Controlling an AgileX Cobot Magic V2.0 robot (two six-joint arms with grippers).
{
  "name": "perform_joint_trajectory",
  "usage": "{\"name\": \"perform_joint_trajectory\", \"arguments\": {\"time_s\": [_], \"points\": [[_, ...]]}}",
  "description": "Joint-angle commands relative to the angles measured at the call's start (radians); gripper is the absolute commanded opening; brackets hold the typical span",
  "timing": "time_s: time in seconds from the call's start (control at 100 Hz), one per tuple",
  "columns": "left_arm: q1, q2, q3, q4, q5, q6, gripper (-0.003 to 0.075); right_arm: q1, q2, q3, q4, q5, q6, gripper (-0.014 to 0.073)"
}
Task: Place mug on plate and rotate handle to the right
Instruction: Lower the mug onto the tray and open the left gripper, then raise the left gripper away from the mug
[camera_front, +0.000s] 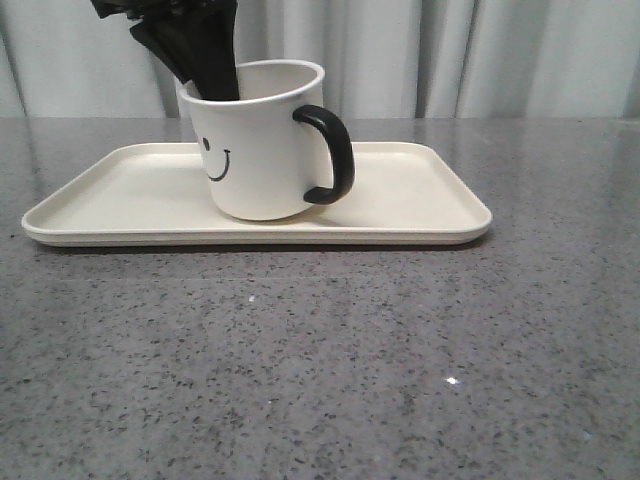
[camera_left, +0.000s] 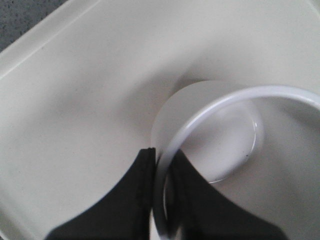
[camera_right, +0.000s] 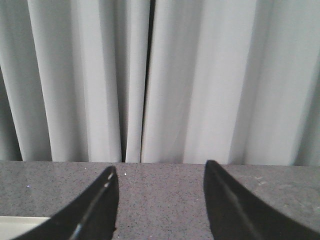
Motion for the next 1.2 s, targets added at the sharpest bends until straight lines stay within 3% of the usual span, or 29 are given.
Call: {"name": "perform_joint_trajectory", "arguments": {"time_s": [0.0,0.15,0.41,0.53,0.81,1.19], "points": [[-0.008,-0.049,-0.033,-0.028,-0.025,-0.002,-0.0004,0.0,0.009,-0.035,-0.003,-0.072,-0.005,0.0404],[-0.008,-0.049,-0.033,-0.029,-0.025,-0.002,0.0066,0.0,0.009,-0.035,-0.003,-0.067,-0.005,0.0404],[-0.008,-0.049,-0.033,-0.038,-0.027,-0.002,0.0305,0.0,0.009,-0.035,-0.003,-0.065,-0.005,0.0404],[-0.008,-0.049,-0.049,-0.042,-0.019,-0.002,0.0369,0.0,0.009,-0.035,-0.003,-0.065,-0.005,0.0404],[-0.008,-0.049,-0.182,-0.044,0.068,-0.002,0.0379,0.0,0.009,-0.035,-0.003,-0.065,-0.005,0.0404],[-0.008,-0.122,-0.303,-0.011,0.068,-0.002,0.0376,0.0,0.009,-0.035,-0.003,-0.065,-0.005,0.0404]]}}
